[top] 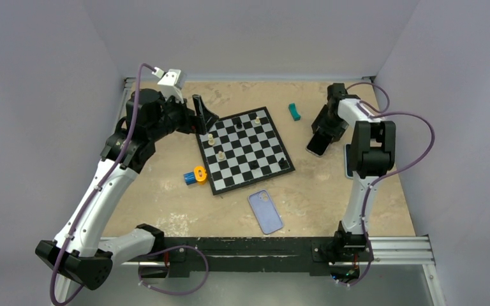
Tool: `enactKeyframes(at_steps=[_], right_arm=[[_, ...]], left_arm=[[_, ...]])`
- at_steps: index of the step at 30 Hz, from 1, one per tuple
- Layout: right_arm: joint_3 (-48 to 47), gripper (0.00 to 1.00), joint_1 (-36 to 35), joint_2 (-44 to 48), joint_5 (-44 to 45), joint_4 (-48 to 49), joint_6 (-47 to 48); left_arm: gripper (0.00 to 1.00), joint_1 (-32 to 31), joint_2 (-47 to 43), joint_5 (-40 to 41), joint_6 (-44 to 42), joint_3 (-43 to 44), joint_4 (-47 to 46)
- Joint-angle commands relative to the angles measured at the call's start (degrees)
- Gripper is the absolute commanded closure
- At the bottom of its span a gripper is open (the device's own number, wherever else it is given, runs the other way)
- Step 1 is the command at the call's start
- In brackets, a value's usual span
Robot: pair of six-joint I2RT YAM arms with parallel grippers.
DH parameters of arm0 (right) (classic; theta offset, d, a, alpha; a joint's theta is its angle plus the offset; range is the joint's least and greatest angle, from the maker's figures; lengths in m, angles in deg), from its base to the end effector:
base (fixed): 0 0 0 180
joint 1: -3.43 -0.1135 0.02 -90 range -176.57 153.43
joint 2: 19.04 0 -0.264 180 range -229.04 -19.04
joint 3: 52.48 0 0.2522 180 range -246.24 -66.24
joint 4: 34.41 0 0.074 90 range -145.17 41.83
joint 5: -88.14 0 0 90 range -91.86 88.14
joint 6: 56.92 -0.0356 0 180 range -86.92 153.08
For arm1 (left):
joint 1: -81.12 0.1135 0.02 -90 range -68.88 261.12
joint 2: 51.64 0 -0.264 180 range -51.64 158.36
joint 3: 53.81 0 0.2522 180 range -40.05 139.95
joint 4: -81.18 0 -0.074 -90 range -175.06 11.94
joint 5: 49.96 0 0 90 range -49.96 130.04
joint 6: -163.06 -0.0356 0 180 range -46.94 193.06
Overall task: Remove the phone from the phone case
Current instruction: Pick up the phone at the center of the board.
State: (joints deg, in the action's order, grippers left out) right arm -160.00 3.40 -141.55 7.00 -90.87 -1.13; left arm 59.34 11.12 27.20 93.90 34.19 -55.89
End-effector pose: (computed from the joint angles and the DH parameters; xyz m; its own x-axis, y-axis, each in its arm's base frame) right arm 0.4402 -0.0053 0.1674 -0.7568 0.5551 -0.3452 0.5731 0.8174 0.0581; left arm 0.2114 -0.0930 0.4227 -0.4624 -0.1888 -0.8664 0.4215 0.8129 -0.4020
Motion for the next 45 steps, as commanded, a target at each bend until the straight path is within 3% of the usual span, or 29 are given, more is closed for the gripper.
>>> enactKeyframes(at_steps=[1,2,7,10,14,17,19,23,27,31,41,44,45], right_arm=[[3.5,0.88,-0.1,2.9,-3.1,6.2,2.7],[5.0,0.99,-0.1,4.6,-3.7,8.5,2.9],[23.5,1.0,-0.7,22.6,-9.4,31.5,4.0],[34.3,1.0,-0.7,32.7,-12.4,41.2,3.8],[42.0,1.0,-0.8,41.5,-17.4,42.4,2.2],[45.6,1.0,-0.8,47.7,-20.4,40.2,-0.1],[48.1,1.0,-1.6,52.9,-23.0,39.5,-2.8],[51.7,1.0,-8.3,62.7,-24.4,38.1,-12.0],[55.2,1.0,-13.6,68.4,-25.3,40.3,-23.5],[53.2,1.0,-17.4,70.6,-23.1,38.5,-27.2],[50.5,1.0,-26.0,70.9,-20.0,40.2,-32.5],[49.5,1.0,-29.0,70.7,-17.3,40.3,-32.3],[48.9,1.0,-29.1,70.5,-17.2,40.1,-31.0]], left_arm=[[0.07,-0.1,-0.6,0.2,-0.8,0.1,-2.1],[0.07,-0.1,-0.5,0.1,-0.9,0.1,-2.1],[0.08,-0.1,0.9,-4.3,0.4,-1.1,-4.7],[0.14,-0.1,2.9,-10.4,3.3,-2.6,-8.7],[0.28,-2.8,6.3,-18.5,8.7,-6.2,-17.0],[0.32,-8.7,9.2,-20.0,9.7,-7.8,-20.4],[0.31,-13.6,11.6,-20.0,10.0,-9.4,-23.5],[0.15,-21.5,15.7,-16.7,10.1,-11.5,-26.6],[0.16,-23.6,17.7,-13.6,10.1,-12.4,-27.1],[0.25,-24.7,17.9,-12.3,10.8,-14.5,-31.6],[0.52,-24.7,19.3,-7.5,6.2,-11.9,-25.4],[0.75,-24.7,19.9,-8.1,5.3,-10.6,-23.1],[0.88,-24.8,19.9,-8.3,5.0,-10.2,-22.6]])
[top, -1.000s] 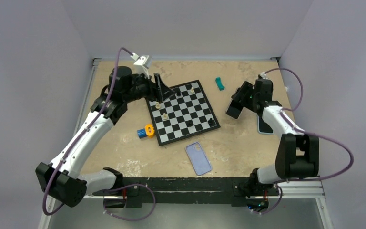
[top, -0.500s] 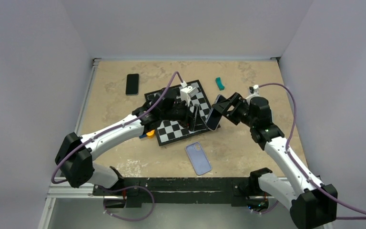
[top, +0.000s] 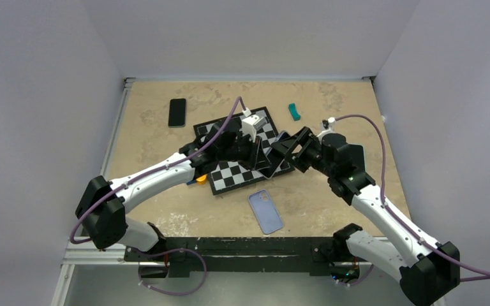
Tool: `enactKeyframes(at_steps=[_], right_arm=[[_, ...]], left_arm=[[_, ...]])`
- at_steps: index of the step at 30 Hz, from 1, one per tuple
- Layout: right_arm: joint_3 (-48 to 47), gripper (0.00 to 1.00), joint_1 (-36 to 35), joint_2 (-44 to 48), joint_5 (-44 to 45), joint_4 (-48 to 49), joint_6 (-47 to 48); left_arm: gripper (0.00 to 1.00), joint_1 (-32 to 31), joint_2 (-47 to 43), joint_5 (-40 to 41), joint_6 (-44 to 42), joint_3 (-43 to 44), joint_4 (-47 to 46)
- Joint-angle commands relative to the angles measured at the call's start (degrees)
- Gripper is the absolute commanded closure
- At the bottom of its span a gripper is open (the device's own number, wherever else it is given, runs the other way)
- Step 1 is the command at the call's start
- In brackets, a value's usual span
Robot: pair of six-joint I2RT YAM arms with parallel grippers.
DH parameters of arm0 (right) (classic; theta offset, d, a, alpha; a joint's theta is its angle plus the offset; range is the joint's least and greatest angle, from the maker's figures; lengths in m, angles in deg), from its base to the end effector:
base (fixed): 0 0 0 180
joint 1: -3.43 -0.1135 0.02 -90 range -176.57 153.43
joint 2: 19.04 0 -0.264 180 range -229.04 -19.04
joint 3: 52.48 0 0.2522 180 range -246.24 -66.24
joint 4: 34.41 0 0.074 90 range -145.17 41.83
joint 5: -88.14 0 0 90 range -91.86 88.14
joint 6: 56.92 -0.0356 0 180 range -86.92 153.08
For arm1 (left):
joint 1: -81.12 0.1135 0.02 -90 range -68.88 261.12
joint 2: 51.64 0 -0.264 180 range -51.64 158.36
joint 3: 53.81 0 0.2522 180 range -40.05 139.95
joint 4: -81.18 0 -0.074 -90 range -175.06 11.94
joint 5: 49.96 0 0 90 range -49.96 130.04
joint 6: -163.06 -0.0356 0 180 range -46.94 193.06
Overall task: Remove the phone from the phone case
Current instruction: Pick up the phone at the center of the board.
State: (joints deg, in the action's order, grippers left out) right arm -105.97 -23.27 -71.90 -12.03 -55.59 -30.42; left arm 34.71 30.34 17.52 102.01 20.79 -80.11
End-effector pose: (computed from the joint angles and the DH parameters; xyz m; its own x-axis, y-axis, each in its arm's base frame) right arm 0.1892 0.1022 0.2884 -0.6679 0.6501 -0.3623 0.0174 0.5004 0.8656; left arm 0.2172 -0.2479 0.2955 -0.7040 0.0910 -0.7043 0.6462 0.4935 -0.5821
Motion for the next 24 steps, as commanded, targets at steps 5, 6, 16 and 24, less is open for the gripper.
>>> enactKeyframes(at_steps=[5,6,16,24], right_arm=[[-9.6,0.2,-2.5,-0.1,4.0,-0.5,16.6],[-10.2,0.14,-2.5,0.2,5.5,-2.2,20.4],[-8.8,0.14,0.4,7.2,-16.3,1.6,32.0],[-6.1,0.49,0.6,4.1,-31.7,21.6,22.7]], left_arm=[[1.0,2.0,-3.4,-3.0,-3.9,3.3,2.0],[1.0,2.7,-5.1,-4.4,-3.2,2.6,0.8],[1.0,8.7,-13.8,-22.2,10.6,-2.2,-9.2],[1.0,8.8,-17.1,-31.2,23.9,-9.9,-25.6]])
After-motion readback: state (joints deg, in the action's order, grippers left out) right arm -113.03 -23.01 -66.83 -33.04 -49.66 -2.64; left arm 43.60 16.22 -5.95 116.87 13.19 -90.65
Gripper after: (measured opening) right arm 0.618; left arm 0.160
